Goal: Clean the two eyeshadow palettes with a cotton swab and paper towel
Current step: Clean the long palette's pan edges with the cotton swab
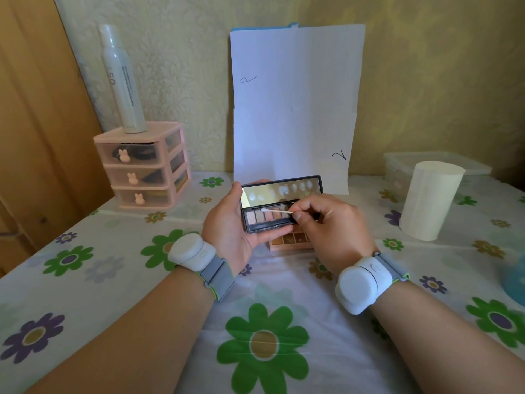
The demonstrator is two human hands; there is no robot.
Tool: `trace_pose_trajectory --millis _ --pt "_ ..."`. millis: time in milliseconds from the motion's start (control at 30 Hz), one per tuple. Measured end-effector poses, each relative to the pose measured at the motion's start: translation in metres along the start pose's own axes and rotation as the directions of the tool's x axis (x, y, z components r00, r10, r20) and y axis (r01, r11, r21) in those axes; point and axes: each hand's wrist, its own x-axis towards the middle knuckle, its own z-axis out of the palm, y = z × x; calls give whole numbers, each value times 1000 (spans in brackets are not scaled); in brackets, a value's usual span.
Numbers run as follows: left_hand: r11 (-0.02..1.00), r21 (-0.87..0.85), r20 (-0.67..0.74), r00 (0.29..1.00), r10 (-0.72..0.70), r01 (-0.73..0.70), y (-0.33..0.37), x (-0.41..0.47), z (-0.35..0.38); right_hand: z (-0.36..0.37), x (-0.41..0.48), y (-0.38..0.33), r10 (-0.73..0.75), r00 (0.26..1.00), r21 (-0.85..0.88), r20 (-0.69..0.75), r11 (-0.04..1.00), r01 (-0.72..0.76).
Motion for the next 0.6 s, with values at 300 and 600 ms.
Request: trace_pose_trajectory --millis 300,600 --pt "999 -38 -32 999 21 -23 -1 4 -1 -2 0 1 -59 998 -59 34 996 61" --pt "1000 5 -4 1000 0 0 0 1 0 1 2 2 -55 998 -57 -15 997 54"
